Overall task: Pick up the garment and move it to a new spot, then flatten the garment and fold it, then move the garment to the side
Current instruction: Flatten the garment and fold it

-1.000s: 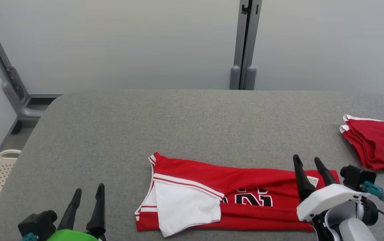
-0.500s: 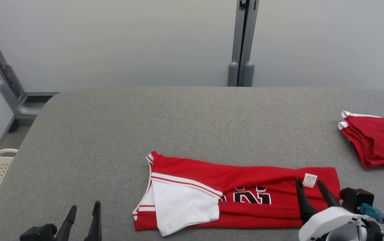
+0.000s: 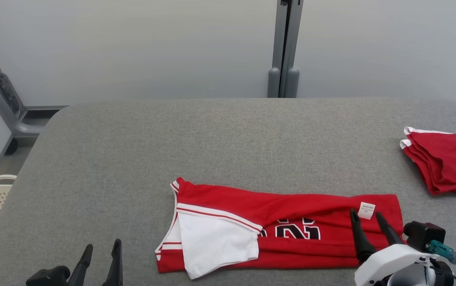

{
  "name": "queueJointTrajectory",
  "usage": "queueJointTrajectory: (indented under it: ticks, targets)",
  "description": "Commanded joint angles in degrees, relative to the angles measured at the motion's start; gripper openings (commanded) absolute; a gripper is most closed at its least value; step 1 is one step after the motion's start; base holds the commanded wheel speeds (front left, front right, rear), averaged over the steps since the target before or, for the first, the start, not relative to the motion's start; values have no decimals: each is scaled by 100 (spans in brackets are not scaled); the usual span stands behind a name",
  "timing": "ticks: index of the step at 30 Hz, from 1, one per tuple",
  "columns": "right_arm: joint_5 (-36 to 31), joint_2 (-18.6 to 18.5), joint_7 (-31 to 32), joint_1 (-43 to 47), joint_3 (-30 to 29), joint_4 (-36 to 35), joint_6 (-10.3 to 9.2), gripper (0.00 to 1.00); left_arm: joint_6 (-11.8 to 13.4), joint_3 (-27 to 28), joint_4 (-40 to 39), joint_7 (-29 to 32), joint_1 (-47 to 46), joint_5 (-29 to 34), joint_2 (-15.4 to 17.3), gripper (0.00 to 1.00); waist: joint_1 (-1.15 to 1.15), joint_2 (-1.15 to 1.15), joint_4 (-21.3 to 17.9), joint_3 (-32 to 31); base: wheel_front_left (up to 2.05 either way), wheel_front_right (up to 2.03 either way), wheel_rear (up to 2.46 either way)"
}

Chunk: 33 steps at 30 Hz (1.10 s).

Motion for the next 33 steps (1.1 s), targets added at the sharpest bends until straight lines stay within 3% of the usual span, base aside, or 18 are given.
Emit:
queueJointTrajectory:
  ticks: [1,10,23,29,33]
  targets:
    - [19,-21,24,14,-17,-39,0,100,-19,-23,21,20,-33,14,7,100,0,0,-4,15,0,0,0]
    - [-193,-19,330,-67,-279,-194,0,100,-46,-44,49,37,-71,-44,-9,100,0,0,-23,76,0,0,0]
    - [-1211,-21,1741,56,-1462,-822,-1,100,-122,-168,114,75,-152,-54,-81,100,0,0,78,183,0,0,0]
    - [-1359,-18,1601,108,-1746,-620,0,100,-168,-215,133,94,-209,-34,-84,100,0,0,109,285,0,0,0]
    - [-1327,-20,1228,-67,-1905,-110,0,100,-169,-256,106,163,-284,9,-44,100,0,0,142,407,0,0,0]
